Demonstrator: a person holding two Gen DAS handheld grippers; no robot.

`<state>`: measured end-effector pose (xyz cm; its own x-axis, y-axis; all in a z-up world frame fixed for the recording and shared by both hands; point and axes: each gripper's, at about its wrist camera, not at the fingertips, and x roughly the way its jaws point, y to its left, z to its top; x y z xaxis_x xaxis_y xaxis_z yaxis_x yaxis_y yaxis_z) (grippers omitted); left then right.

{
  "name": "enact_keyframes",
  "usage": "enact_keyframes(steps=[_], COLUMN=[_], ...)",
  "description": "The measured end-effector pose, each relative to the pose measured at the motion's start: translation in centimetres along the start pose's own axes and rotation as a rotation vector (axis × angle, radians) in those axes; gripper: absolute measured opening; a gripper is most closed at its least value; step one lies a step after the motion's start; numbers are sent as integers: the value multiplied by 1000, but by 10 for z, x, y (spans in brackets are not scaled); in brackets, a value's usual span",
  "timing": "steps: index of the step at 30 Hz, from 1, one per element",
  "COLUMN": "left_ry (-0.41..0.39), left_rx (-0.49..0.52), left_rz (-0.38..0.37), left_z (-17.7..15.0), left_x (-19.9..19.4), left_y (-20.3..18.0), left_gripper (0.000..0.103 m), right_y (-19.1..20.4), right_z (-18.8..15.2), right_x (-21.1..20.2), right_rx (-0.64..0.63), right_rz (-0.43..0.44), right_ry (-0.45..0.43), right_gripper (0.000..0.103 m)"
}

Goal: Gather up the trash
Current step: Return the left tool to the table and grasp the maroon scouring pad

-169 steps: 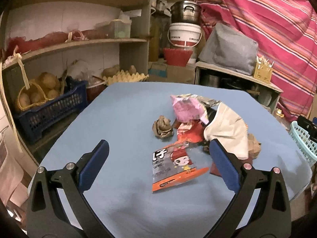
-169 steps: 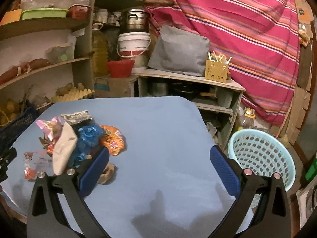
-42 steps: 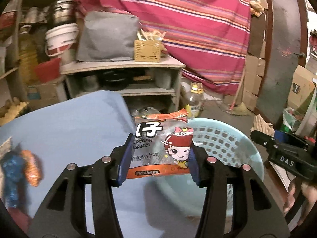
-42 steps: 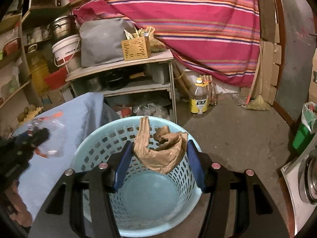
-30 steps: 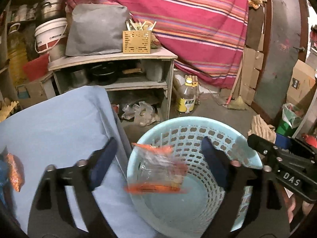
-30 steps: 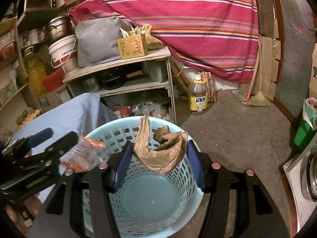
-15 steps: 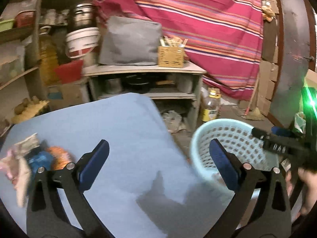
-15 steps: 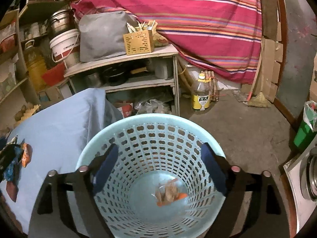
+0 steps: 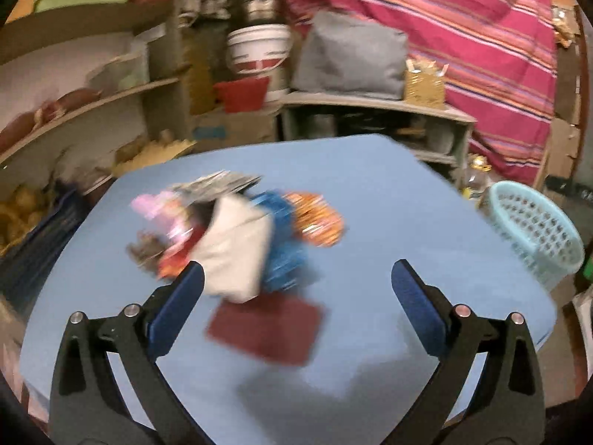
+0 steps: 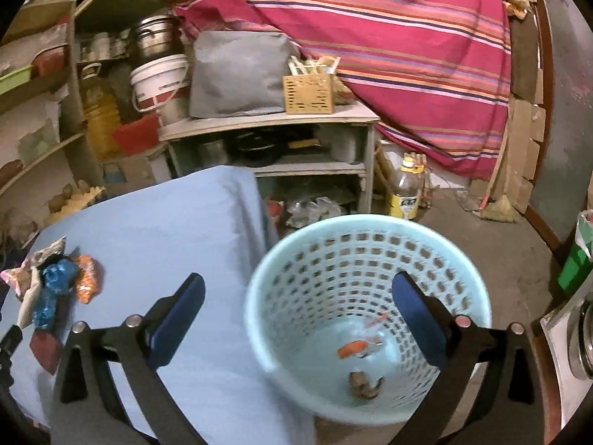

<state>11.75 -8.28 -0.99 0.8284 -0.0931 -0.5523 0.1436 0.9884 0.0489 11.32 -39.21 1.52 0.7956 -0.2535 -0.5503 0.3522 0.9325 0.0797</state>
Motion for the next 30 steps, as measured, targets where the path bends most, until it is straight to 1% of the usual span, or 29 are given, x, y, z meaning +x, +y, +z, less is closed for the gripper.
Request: enact_keyframes(steps=[2,5,10,12,14,17,19,22,26,30], left_ry=[8,29,38,58,79,107,136,153,169,191], left_rx=[-25,-63,-40,-32,-16,6,3,9,40,67], left_rz=[16,12,-2,-25,-43,-50,-68,-96,-101,-80], left_z=[-8,-19,-41,-48,-52,-56,-55,-51,-47,-43], left_x=[1,5,9,13,20,29,38,45,53,64], left_y=[17,38,54,56,54,51,51,47,36,27], left_gripper=[98,98,98,98,98,98,98,98,98,98], right_y=[20,42,68,76,83,90,92,94,95,96], right_z=[-7,-13,-27,-28,-29,-31,-29,-28,-29,-30], right_x=[-5,-10,-12,-11,-9,-4,0,6,9,11], right_rx=[-13,-23,-41,-59,-85,-114,-115,-101,-98,-104], right_rz=[14,35,62,78,69,59,64,78,86,88], right_ry=[-2,-4,18,25,25,31,42,64,76,84], right_gripper=[99,99,99,99,99,99,99,99,99,99])
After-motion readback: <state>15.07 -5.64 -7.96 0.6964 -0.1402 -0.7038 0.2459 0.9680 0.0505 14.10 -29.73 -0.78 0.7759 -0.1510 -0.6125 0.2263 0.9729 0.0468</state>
